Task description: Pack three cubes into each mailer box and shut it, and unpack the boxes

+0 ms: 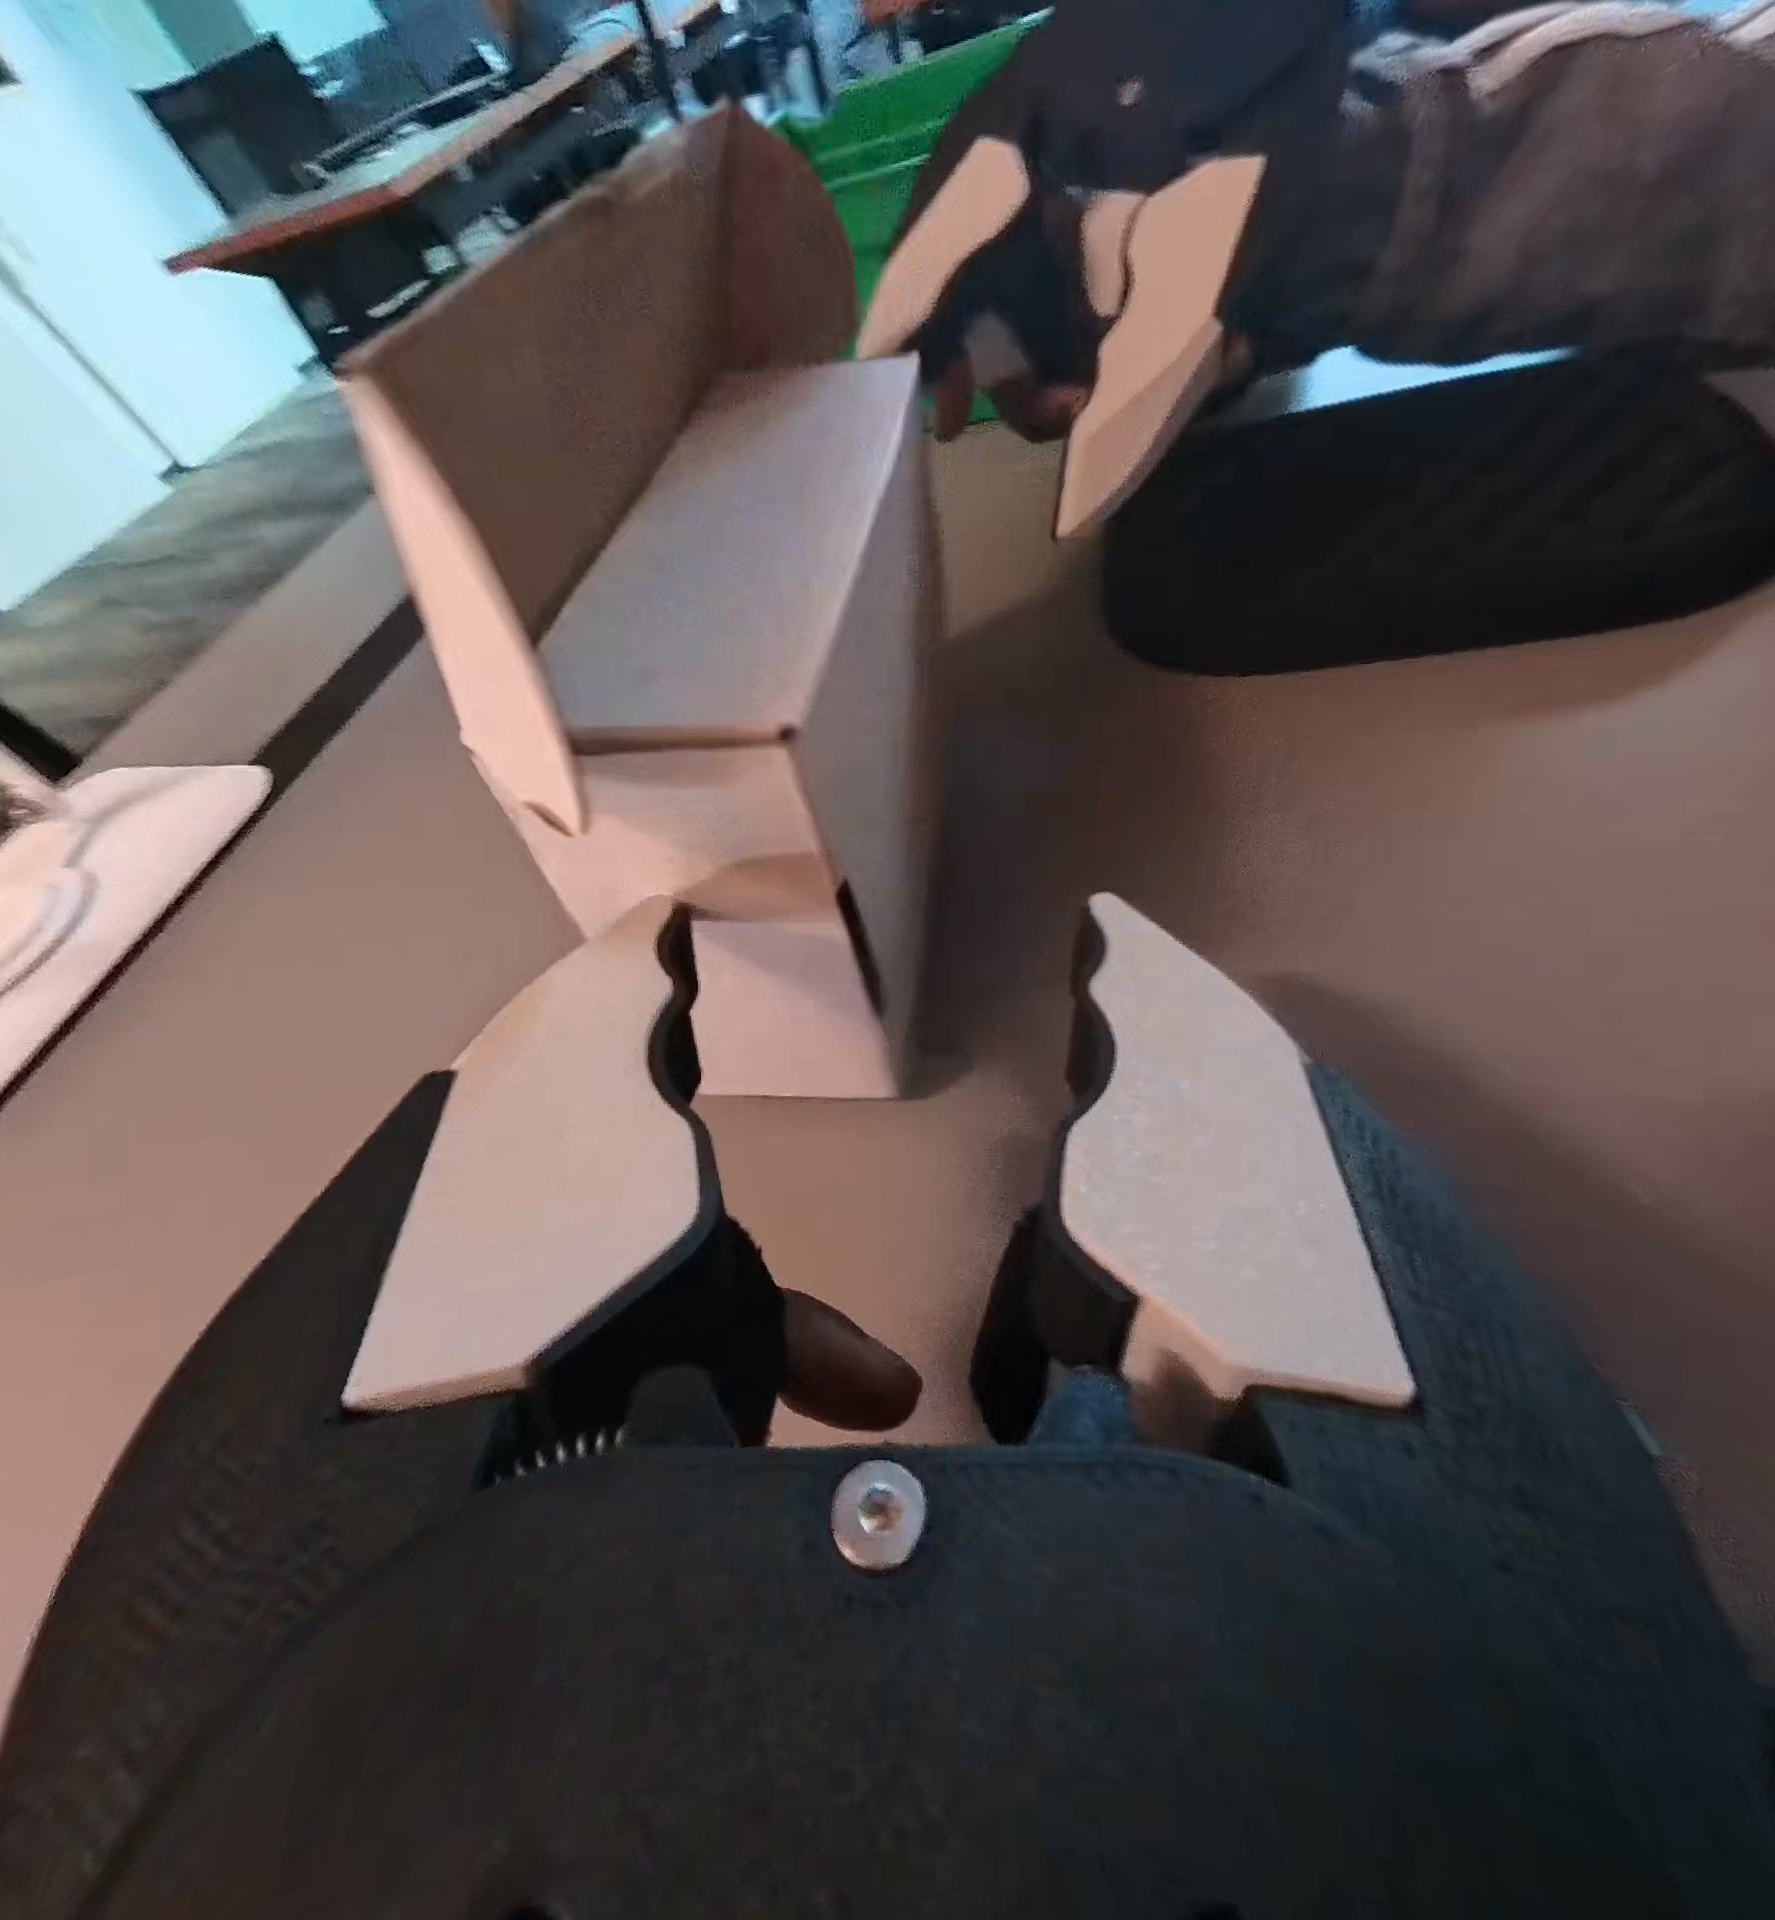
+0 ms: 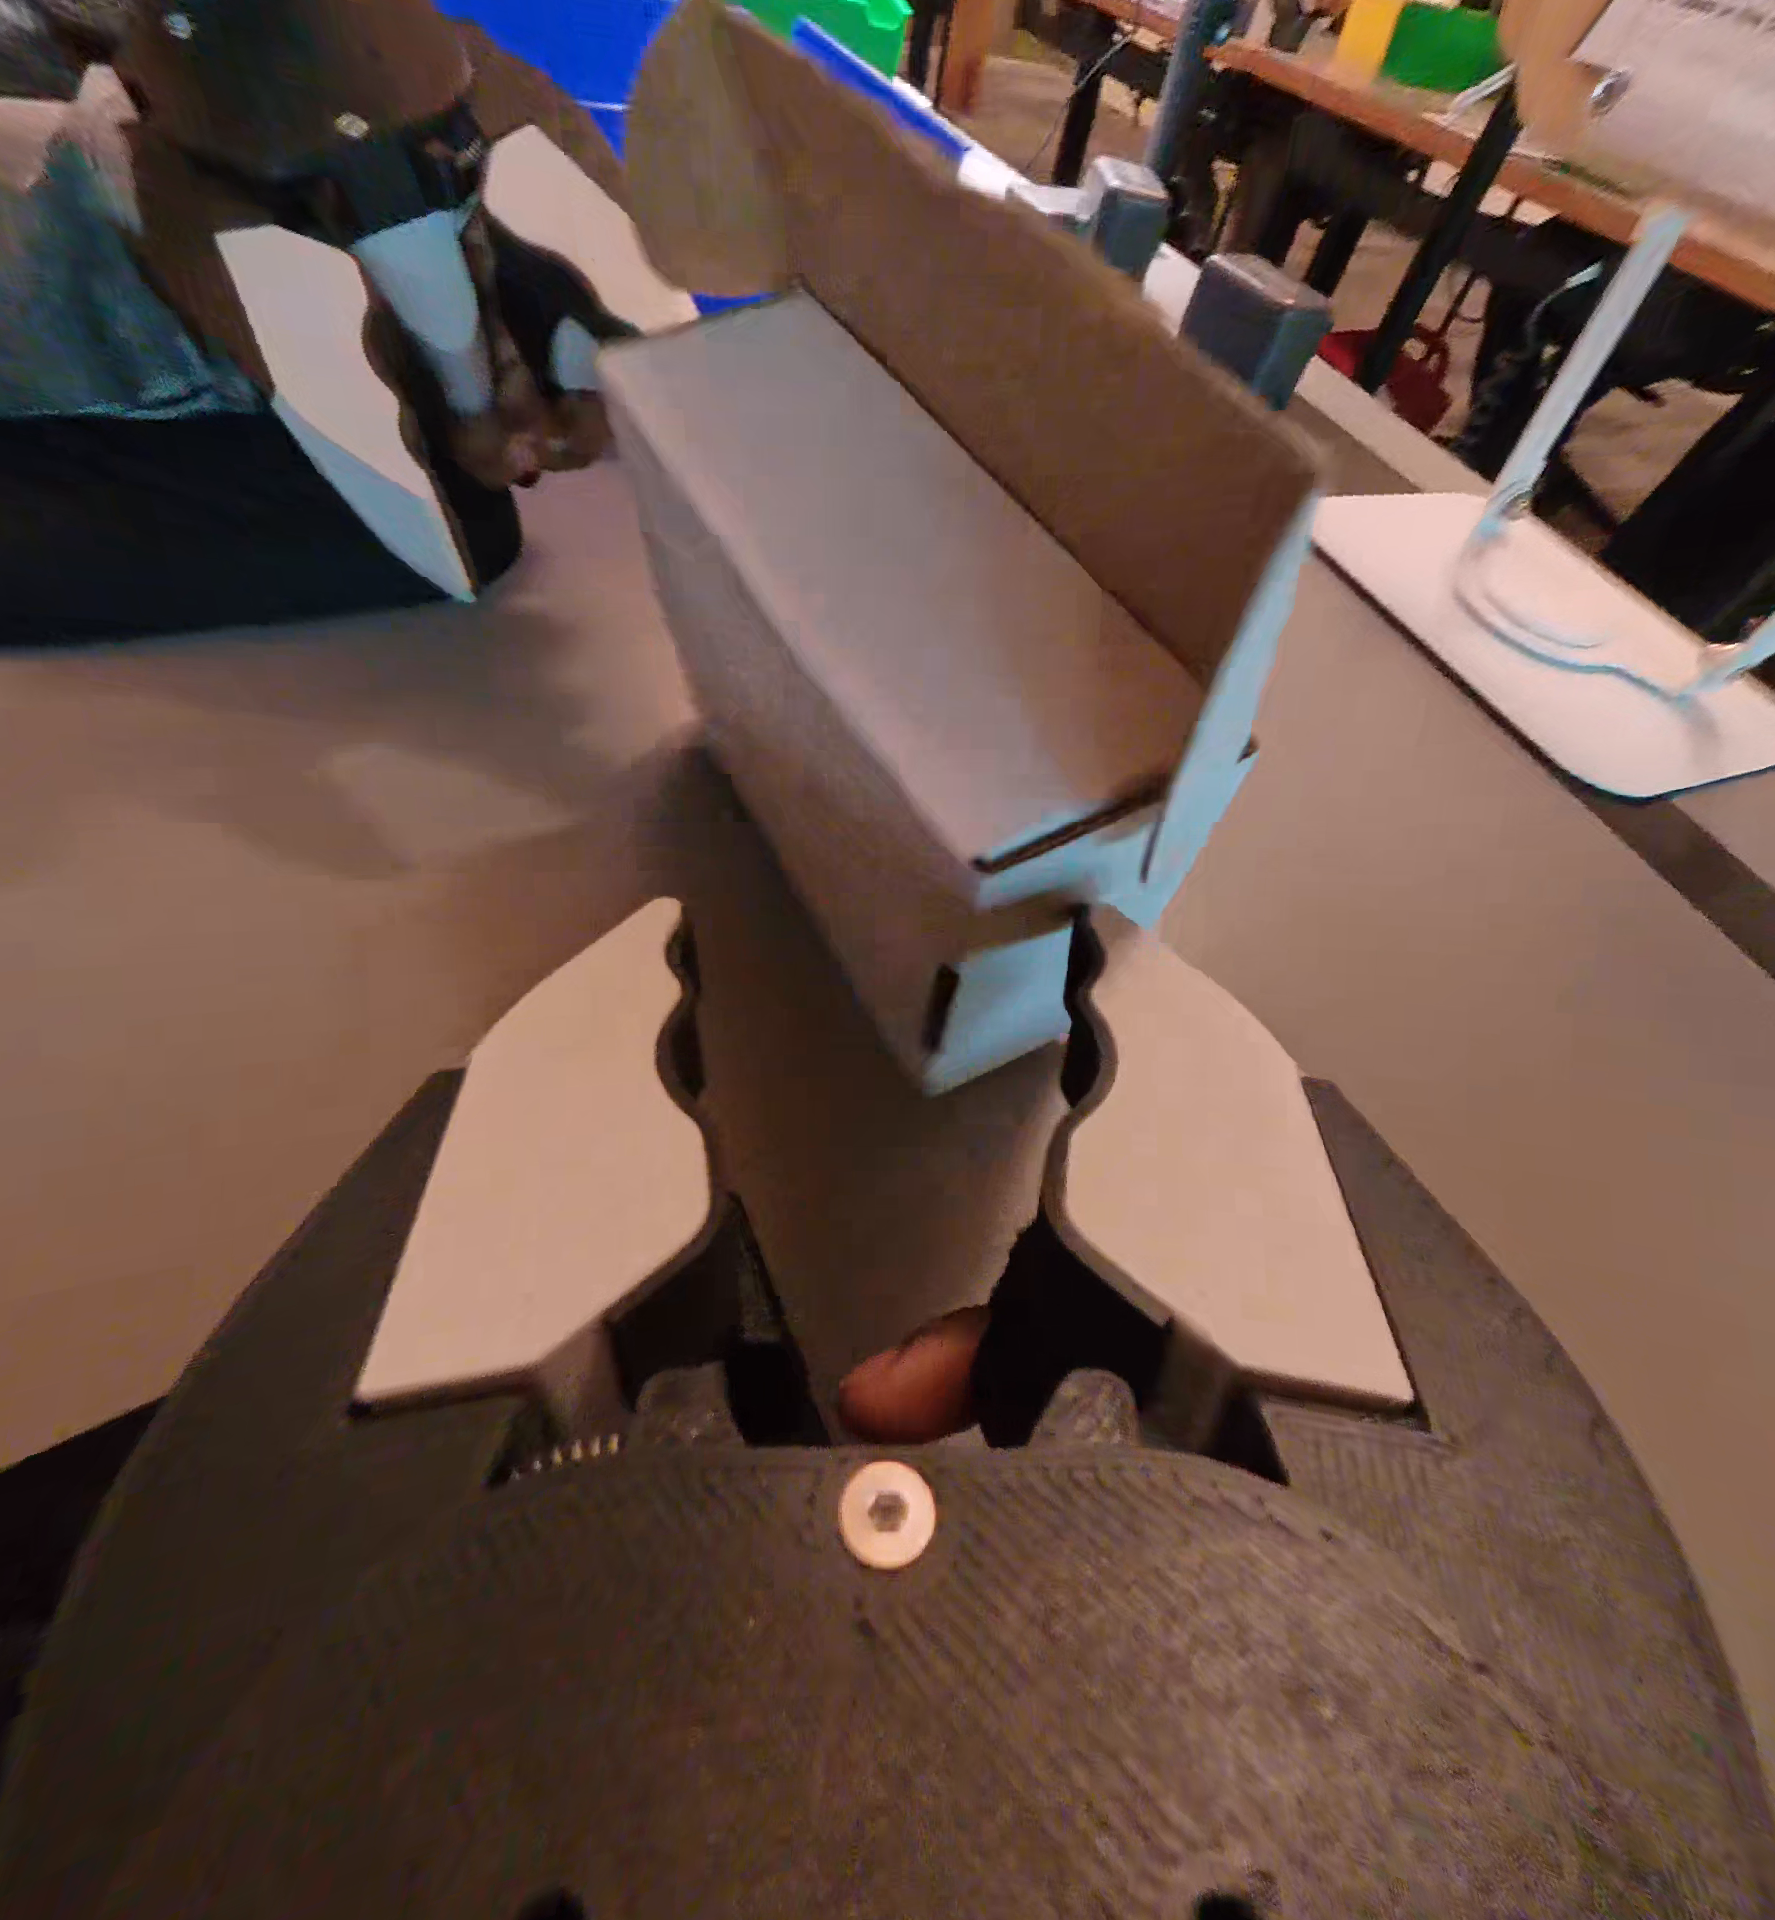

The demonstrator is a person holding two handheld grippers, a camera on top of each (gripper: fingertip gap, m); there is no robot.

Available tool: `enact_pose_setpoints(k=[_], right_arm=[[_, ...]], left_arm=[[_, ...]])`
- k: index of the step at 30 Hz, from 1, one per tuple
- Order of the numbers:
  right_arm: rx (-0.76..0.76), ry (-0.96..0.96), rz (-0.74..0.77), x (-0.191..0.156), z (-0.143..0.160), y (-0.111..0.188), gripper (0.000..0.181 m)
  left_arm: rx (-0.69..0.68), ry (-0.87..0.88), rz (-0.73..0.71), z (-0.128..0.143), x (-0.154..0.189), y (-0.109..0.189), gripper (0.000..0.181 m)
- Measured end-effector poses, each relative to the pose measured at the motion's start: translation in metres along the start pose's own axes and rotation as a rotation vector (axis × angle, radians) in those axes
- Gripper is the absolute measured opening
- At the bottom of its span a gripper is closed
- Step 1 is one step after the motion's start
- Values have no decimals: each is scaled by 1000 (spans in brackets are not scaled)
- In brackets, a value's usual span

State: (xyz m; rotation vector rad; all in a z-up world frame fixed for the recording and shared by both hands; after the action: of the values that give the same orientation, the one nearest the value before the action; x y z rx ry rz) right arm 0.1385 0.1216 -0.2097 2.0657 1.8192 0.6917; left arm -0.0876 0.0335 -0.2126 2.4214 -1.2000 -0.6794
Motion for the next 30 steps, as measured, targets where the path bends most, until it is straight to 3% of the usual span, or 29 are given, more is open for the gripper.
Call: enact_pose_setpoints(k=[5,10,13,17,23,30], right_arm=[[10,-8,104,3,0,-4,36],[14,-22,141,4,-2,-8,31],[15,-9,153,5,-3,-10,48],[69,58,274,8,-10,-6,76],[81,179,347,0,-21,-8,59],[78,163,355,2,-20,-8,50]], left_arm=[[-5,46,-195,0,-14,1,33],[-82,87,-202,8,-17,-6,35],[-90,84,-215,5,-17,-8,52],[-29,66,-341,-4,-21,-1,71],[12,-44,-427,-23,-14,-1,67],[2,-36,-440,-23,-16,-5,60]])
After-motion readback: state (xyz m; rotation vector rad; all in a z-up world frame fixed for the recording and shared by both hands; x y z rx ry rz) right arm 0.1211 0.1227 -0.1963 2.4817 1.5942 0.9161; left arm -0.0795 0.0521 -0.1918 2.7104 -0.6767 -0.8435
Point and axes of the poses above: each gripper's, where its closed fingertips meet, y back along the fingers, z out of its underside, x = y × z across the jaws, the point moved 7 cm from there along y, back along the fingers, and after that the axes turned 10 degrees about -x, right-handed, at the moved point
